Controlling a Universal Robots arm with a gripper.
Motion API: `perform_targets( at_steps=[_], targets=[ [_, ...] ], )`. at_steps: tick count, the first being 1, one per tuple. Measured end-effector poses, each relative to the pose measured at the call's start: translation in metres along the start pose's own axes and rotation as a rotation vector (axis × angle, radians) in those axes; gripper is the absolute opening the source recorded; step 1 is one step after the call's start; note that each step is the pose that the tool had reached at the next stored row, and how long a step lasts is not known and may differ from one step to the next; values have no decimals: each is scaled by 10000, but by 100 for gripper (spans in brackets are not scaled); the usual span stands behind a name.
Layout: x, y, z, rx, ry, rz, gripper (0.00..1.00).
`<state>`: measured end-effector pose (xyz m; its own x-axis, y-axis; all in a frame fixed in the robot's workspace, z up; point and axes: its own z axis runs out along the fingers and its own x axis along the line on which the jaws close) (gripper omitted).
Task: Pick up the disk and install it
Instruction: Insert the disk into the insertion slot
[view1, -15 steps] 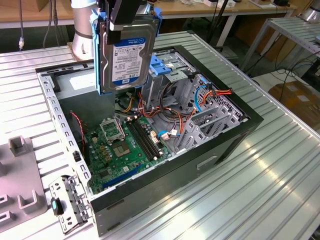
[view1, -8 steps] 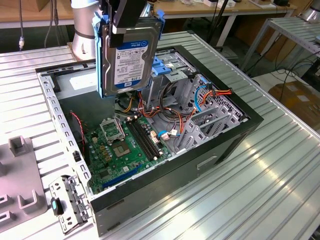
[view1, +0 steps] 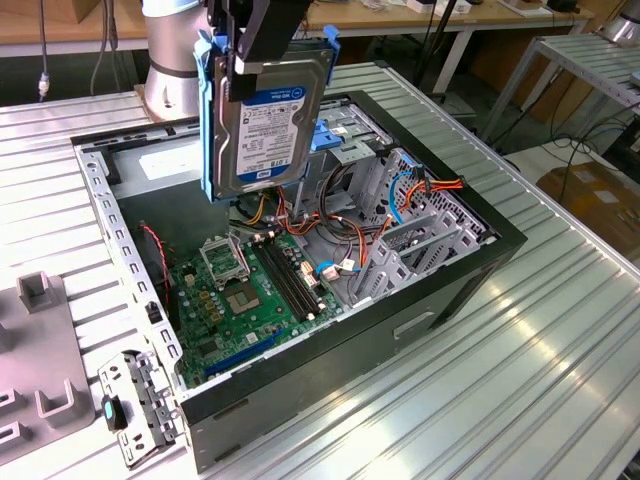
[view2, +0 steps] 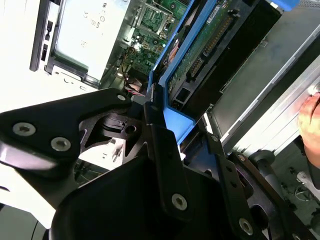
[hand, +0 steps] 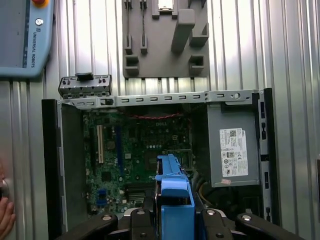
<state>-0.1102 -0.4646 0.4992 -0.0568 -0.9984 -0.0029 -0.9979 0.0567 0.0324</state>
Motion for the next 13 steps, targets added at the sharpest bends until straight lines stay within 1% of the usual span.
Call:
perform_targets(
  at_steps=[3,5,7,9,10,13],
  targets=[
    [8,-18,0,1,-1,0,37],
    [17,-20,-1,-1,4,1,37],
    [41,-22,1,0,4,0,37],
    [93,-25,2,0,5,0,37],
    [139,-27,2,1,13,0,37],
    [244,-33,3,2,38,1,37]
  ],
)
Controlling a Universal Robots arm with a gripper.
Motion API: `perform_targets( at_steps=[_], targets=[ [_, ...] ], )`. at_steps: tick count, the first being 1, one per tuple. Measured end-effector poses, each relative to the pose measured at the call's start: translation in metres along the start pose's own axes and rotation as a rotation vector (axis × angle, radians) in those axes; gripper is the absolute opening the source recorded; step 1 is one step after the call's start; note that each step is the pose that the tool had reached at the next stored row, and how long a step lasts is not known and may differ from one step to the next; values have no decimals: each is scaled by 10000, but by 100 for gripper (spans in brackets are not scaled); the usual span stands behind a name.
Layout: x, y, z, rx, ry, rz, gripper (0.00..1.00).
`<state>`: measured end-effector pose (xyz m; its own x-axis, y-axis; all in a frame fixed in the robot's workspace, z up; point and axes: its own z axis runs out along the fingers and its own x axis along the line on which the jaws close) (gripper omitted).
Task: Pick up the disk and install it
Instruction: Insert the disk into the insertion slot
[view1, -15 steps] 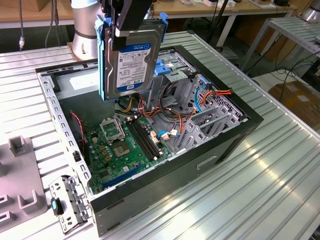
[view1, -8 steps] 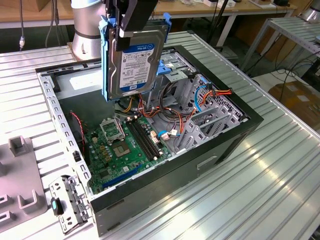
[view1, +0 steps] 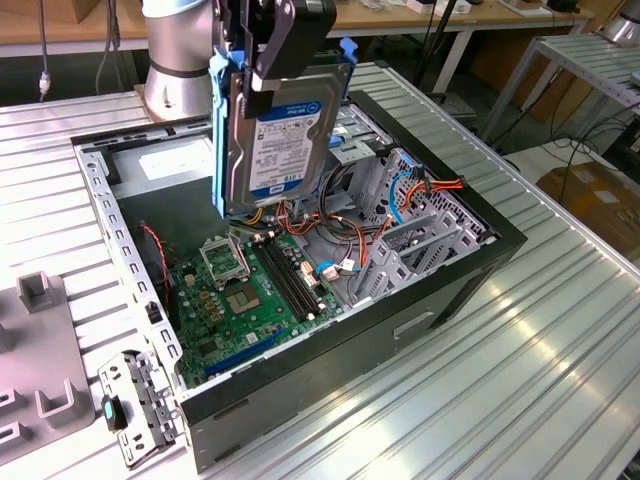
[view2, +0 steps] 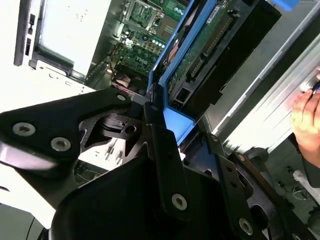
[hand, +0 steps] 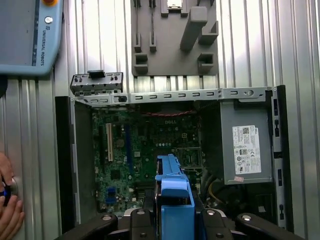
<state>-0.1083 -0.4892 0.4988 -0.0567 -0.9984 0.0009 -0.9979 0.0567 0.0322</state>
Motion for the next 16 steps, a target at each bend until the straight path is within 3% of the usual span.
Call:
perform_targets(
  at_steps=[2,5,16],
  targets=[
    [109,-6,1,2,34,2,37],
    [162,-13,1,2,49,2,37],
    [167,-210,-1,3,73,3,37]
  ],
)
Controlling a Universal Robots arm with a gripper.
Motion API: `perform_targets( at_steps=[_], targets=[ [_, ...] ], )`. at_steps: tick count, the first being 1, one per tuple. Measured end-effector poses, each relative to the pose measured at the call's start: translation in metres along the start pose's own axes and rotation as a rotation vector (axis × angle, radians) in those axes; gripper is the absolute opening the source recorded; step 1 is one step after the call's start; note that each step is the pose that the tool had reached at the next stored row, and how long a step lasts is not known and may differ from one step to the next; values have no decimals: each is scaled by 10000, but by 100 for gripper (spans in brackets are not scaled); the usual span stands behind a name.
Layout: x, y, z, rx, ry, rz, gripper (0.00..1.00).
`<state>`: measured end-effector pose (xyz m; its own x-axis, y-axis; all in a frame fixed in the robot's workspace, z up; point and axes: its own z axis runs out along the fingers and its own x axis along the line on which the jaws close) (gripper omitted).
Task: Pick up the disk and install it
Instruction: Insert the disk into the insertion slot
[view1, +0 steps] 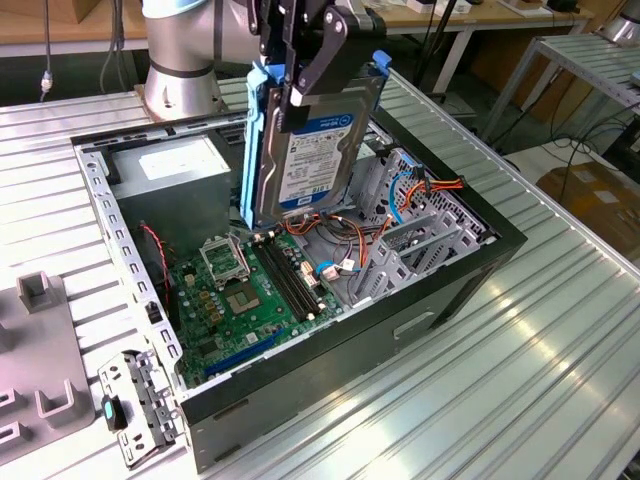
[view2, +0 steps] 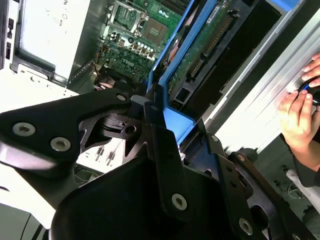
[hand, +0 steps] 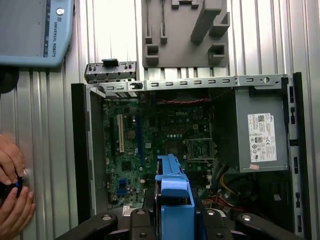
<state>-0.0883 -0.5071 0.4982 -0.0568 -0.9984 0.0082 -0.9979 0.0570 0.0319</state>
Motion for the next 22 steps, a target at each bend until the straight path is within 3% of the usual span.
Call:
perform_targets(
  at_steps=[17,22],
  targets=[
    [-3,-41,-1,0,4,0,37],
    [-10,-180,-5,-1,3,0,37]
  ],
)
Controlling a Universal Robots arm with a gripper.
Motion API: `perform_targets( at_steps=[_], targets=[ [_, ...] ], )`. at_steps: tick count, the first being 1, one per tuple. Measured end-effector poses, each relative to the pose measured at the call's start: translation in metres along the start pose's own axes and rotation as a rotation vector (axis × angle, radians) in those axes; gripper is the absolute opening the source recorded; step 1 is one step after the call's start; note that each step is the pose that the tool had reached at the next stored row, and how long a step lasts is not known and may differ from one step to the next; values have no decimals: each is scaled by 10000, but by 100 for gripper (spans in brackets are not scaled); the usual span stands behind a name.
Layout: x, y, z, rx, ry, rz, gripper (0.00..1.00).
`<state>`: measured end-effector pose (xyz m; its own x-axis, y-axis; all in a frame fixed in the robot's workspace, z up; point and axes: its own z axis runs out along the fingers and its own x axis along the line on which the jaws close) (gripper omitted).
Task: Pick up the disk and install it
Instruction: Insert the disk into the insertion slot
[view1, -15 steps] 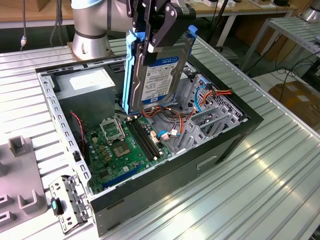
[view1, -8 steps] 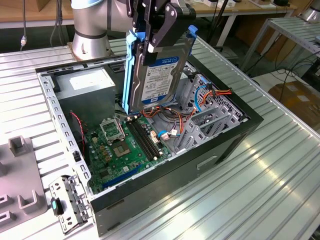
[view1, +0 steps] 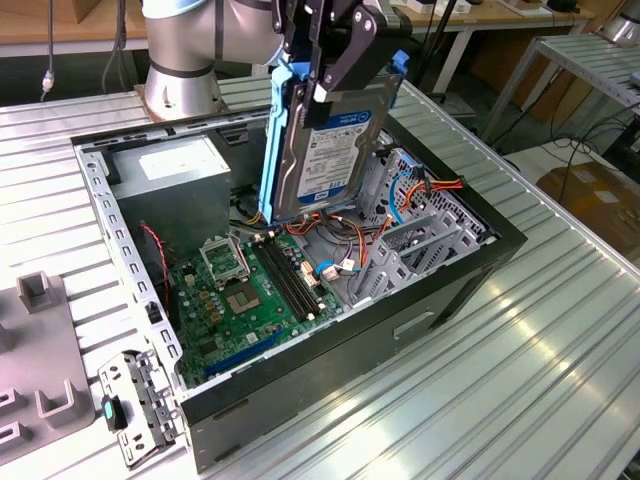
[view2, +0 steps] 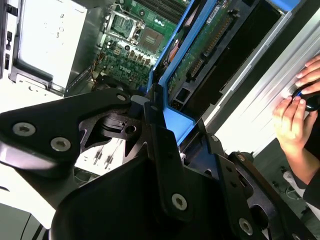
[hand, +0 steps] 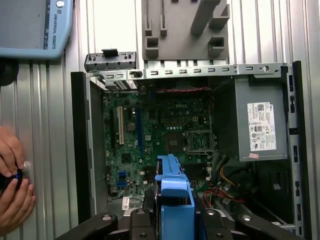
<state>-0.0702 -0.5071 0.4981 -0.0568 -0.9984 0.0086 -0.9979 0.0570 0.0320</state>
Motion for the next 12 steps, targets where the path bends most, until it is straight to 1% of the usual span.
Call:
perform_targets(
  at_steps=[2,5,7,10,11,12],
  targets=[
    [-4,-63,-1,0,6,1,37],
    [-7,-124,-2,1,9,1,37],
    [-4,-141,-2,0,10,0,37],
    [54,-150,4,0,10,1,37],
    [109,-154,8,0,9,1,37],
    [147,-157,11,1,8,0,37]
  ],
)
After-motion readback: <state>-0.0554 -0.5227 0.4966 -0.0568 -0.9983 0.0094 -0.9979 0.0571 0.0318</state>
